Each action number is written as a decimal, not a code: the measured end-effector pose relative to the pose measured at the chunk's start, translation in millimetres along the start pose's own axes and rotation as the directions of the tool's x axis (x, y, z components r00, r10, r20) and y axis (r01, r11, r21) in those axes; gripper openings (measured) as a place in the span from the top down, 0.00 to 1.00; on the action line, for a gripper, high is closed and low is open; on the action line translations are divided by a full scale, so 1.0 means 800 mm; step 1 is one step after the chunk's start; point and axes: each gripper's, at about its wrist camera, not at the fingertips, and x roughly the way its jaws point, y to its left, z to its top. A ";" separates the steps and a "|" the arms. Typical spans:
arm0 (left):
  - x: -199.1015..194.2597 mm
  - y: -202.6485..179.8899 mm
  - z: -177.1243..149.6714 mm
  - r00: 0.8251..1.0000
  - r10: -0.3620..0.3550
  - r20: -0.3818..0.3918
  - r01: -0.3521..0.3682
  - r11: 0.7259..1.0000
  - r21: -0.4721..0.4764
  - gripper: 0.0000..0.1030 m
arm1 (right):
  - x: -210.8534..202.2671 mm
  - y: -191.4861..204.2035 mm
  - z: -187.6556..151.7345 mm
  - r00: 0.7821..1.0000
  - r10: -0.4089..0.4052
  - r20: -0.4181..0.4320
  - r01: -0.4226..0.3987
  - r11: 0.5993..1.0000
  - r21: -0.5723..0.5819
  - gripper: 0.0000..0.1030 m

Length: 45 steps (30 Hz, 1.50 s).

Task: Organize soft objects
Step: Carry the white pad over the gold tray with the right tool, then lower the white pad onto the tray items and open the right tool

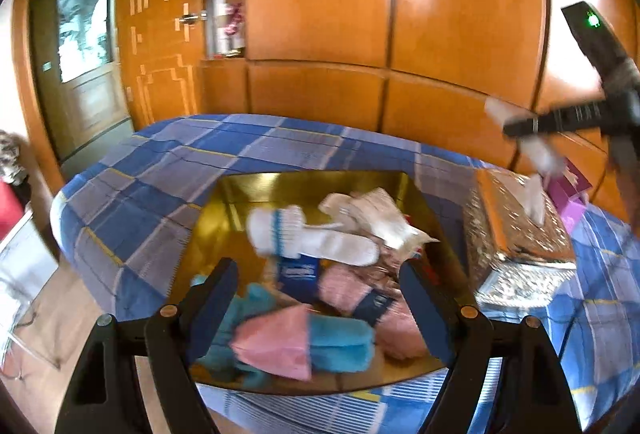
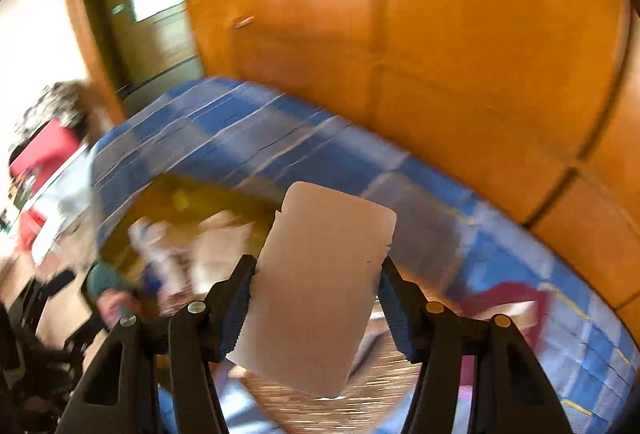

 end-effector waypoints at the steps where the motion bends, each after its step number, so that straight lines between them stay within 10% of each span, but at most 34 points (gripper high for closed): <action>1: -0.001 0.005 0.001 1.000 0.010 0.004 -0.010 1.000 -0.009 0.19 | 0.011 0.018 -0.003 1.000 0.015 -0.014 -0.015 1.000 -0.016 0.41; 21: 0.009 0.050 0.002 0.997 0.081 -0.018 -0.083 0.990 -0.111 0.12 | 0.140 0.126 -0.037 0.997 -0.010 -0.074 0.010 1.000 -0.004 0.31; 31: -0.001 0.050 0.006 0.995 0.100 0.017 -0.097 0.988 -0.120 0.03 | 0.087 0.121 -0.039 0.997 -0.035 0.065 0.033 0.999 0.031 0.19; 45: -0.003 0.007 -0.002 0.999 0.050 0.009 -0.050 0.998 -0.049 0.00 | 0.000 0.080 -0.107 0.940 -0.276 0.199 0.236 0.950 0.204 0.19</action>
